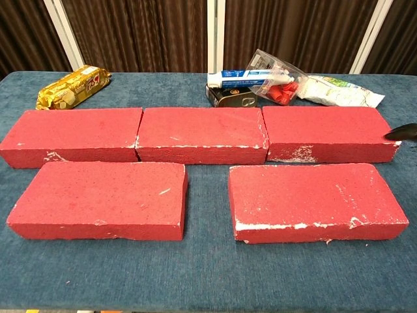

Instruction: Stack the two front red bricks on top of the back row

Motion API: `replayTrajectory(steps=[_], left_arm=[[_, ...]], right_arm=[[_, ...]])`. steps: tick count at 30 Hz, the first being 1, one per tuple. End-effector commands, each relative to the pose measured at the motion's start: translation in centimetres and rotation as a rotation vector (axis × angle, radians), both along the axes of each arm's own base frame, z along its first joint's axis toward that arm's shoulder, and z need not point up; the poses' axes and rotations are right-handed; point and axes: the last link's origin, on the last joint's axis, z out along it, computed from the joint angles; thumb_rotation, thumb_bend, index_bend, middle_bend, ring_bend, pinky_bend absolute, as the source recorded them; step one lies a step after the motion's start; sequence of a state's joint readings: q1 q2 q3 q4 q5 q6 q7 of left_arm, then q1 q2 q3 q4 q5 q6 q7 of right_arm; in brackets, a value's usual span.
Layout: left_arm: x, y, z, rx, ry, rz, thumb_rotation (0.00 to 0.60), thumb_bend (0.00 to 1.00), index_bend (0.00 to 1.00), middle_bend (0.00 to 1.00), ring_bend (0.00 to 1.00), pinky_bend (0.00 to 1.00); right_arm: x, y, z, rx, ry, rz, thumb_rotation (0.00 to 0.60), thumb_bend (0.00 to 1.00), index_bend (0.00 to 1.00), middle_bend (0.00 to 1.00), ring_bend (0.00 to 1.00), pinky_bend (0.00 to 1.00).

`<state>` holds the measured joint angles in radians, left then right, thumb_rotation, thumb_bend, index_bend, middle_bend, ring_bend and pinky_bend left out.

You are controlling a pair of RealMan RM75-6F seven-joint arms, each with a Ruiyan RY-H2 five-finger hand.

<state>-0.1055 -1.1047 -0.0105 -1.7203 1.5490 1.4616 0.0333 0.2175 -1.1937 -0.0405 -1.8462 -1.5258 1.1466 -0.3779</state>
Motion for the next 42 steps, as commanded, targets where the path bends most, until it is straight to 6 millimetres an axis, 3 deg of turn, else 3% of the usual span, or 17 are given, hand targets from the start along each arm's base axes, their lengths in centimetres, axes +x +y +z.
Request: replayTrajectory(steps=[1,18,42], left_arm=[[-0.2,0.0,0.0,-0.004,-0.006,0.004,0.6,0.05,0.0,0.0,0.0,0.0],[-1.8,0.0,0.2,-0.021,-0.046,0.03,0.6,0.05,0.0,0.0,0.0,0.0],[-2.0,0.0,0.6,-0.018,-0.051,0.024,0.6,0.05,0.0,0.0,0.0,0.0]], right_arm=[[2.1,-0.7,-2.2,0.046,-0.003,0.02,0.6,0.0,0.0,0.0,0.0,0.0],[5.7,-3.7,-7.8,0.115,0.006,-0.02,0.6,0.0,0.0,0.0,0.0,0.0],[6.8,-5.9,-9.7,0.172,-0.021,-0.084,0.6,0.0,0.0,0.0,0.0,0.0]])
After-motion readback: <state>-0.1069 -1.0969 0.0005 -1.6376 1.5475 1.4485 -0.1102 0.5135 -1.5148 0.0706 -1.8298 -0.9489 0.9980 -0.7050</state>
